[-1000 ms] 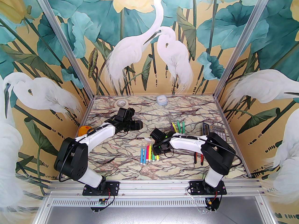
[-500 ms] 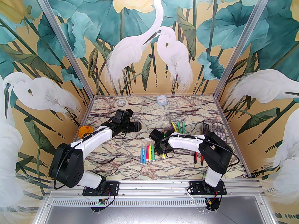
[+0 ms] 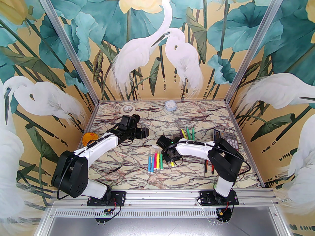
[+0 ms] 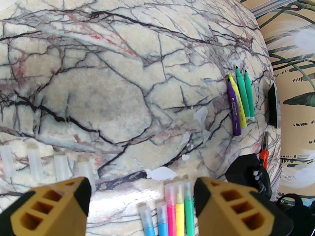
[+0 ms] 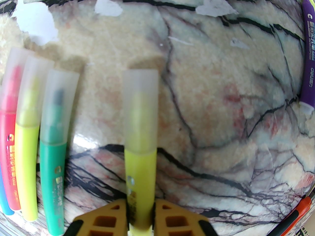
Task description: Open the pen caps
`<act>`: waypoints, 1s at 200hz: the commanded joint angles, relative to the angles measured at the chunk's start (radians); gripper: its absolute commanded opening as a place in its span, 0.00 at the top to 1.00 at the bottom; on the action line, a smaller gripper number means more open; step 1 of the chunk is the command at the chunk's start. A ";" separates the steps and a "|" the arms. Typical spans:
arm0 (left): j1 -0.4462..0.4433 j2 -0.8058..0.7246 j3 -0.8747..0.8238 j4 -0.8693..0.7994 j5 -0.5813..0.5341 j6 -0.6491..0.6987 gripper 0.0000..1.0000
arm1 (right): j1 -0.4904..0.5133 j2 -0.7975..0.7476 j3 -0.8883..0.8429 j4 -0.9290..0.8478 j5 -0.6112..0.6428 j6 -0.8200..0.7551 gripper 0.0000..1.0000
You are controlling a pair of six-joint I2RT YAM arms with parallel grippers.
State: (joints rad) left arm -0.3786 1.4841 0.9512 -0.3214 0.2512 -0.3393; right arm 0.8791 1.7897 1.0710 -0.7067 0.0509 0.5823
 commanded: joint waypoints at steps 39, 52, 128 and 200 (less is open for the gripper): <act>0.005 0.065 0.026 0.107 0.148 -0.026 0.28 | -0.101 -0.175 -0.102 0.202 -0.090 -0.091 0.87; 0.005 0.078 0.033 0.124 0.190 -0.037 0.28 | -0.129 -0.214 -0.127 0.248 -0.124 -0.100 0.87; -0.011 0.129 0.035 0.301 0.500 -0.087 0.32 | -0.190 -0.375 -0.220 0.435 -0.246 -0.159 0.86; -0.081 0.174 0.077 0.337 0.624 -0.058 0.35 | -0.190 -0.409 -0.220 0.493 -0.301 -0.181 0.86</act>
State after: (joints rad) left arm -0.4412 1.6257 0.9905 -0.0200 0.7994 -0.4080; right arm 0.6922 1.4014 0.8608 -0.2550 -0.2138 0.4217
